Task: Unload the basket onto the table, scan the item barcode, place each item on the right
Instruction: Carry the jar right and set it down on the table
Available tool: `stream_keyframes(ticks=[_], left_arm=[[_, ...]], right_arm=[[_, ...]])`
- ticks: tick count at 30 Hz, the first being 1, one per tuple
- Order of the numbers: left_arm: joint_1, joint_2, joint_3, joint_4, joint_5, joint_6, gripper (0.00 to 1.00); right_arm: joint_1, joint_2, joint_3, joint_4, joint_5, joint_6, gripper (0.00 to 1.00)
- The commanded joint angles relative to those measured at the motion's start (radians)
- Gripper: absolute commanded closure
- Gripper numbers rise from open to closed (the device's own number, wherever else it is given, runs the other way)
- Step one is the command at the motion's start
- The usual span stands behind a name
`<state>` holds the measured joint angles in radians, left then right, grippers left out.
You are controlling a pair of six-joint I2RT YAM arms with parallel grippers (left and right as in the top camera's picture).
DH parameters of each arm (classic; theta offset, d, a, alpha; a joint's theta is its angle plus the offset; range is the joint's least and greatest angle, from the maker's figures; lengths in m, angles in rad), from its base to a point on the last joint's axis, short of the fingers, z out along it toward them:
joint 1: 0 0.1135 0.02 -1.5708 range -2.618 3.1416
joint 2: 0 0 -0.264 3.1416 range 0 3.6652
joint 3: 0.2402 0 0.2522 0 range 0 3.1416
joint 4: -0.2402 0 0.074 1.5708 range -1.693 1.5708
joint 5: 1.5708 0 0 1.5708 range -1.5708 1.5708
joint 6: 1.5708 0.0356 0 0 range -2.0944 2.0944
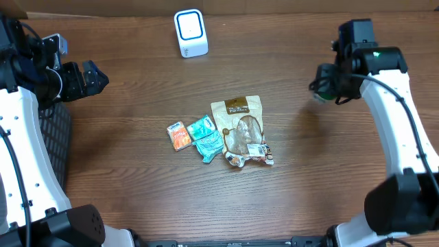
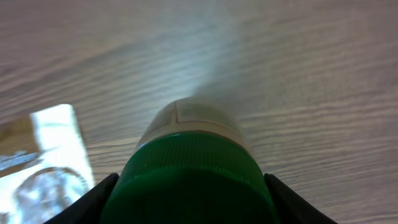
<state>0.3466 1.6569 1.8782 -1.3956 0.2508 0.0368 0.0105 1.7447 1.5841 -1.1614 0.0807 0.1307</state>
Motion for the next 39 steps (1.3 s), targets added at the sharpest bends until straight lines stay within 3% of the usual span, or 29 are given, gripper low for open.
stream_keyframes(ticks=[1, 31, 33, 34, 36, 39], left_arm=[[-0.005, -0.001, 0.009, 0.002, 0.004, 0.023, 0.01], [-0.005, -0.001, 0.009, 0.002, 0.004, 0.023, 0.0], [-0.005, -0.001, 0.009, 0.002, 0.004, 0.023, 0.0], [-0.005, -0.001, 0.009, 0.002, 0.004, 0.023, 0.01], [-0.005, -0.001, 0.009, 0.002, 0.004, 0.023, 0.0], [-0.005, -0.001, 0.009, 0.002, 0.004, 0.023, 0.01]], right_arm=[[-0.045, 0.043, -0.034, 0.008, -0.024, 0.008, 0.62], [-0.231, 0.118, -0.191, 0.153, -0.061, 0.072, 0.61], [-0.23, 0.118, -0.191, 0.151, -0.064, 0.08, 0.52], [-0.23, 0.118, -0.191, 0.151, -0.075, 0.08, 0.34], [-0.231, 0.118, -0.191, 0.151, -0.099, 0.079, 0.14], [-0.23, 0.118, -0.189, 0.152, -0.106, 0.079, 0.0]])
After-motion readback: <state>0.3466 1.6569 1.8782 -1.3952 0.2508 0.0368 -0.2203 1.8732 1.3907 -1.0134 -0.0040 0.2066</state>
